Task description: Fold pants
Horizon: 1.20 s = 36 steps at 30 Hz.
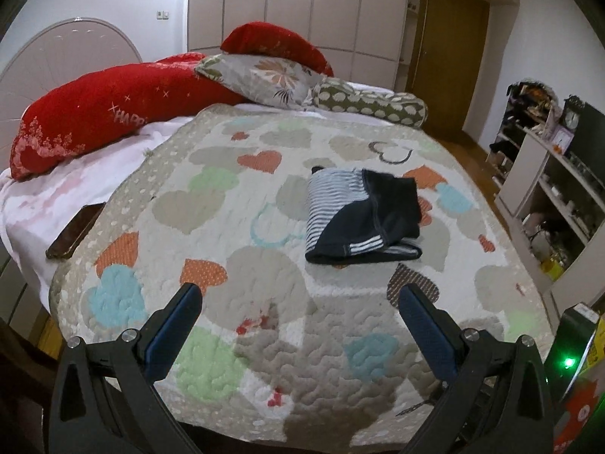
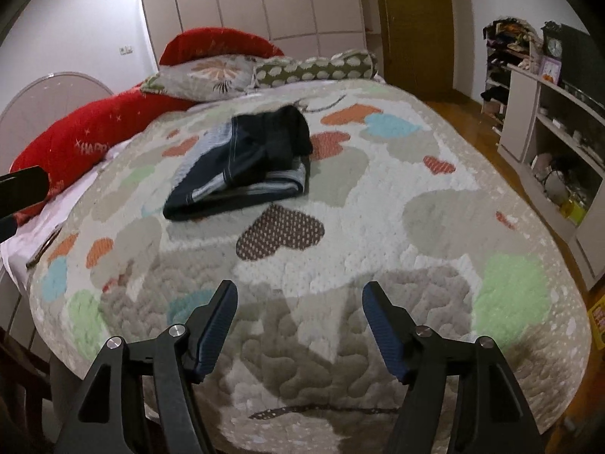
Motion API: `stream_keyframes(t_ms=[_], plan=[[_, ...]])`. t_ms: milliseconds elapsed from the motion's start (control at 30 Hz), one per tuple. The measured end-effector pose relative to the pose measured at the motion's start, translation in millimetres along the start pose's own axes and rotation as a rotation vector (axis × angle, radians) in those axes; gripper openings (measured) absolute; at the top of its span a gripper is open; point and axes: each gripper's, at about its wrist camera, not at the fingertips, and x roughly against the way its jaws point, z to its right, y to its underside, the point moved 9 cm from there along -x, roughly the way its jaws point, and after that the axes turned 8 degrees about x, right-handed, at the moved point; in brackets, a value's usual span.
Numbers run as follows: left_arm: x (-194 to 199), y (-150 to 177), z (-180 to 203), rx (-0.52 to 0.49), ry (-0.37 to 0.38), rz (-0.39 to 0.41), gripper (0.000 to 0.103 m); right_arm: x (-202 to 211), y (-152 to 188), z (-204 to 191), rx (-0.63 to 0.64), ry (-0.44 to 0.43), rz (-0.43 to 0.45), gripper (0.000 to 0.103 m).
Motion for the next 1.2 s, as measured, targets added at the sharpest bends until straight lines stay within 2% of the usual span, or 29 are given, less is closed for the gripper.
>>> stream_keyframes(t_ms=[400, 767, 1200], plan=[[-18.0, 18.6, -1.5, -0.040, -0.041, -0.085, 0.103, -10.9, 9.5, -9.0, 0.039, -0.006, -0.051, 0.074], [-29.7, 28.8, -3.2, -0.035, -0.037, -0.143, 0.103, -19.5, 16.5, -11.4, 0.044, -0.005, -0.092, 0.074], [-36.8, 38.8, -2.9, -0.039, -0.034, -0.182, 0.103, -22.9, 18.2, -9.5, 0.037, 0.005, -0.097, 0.076]])
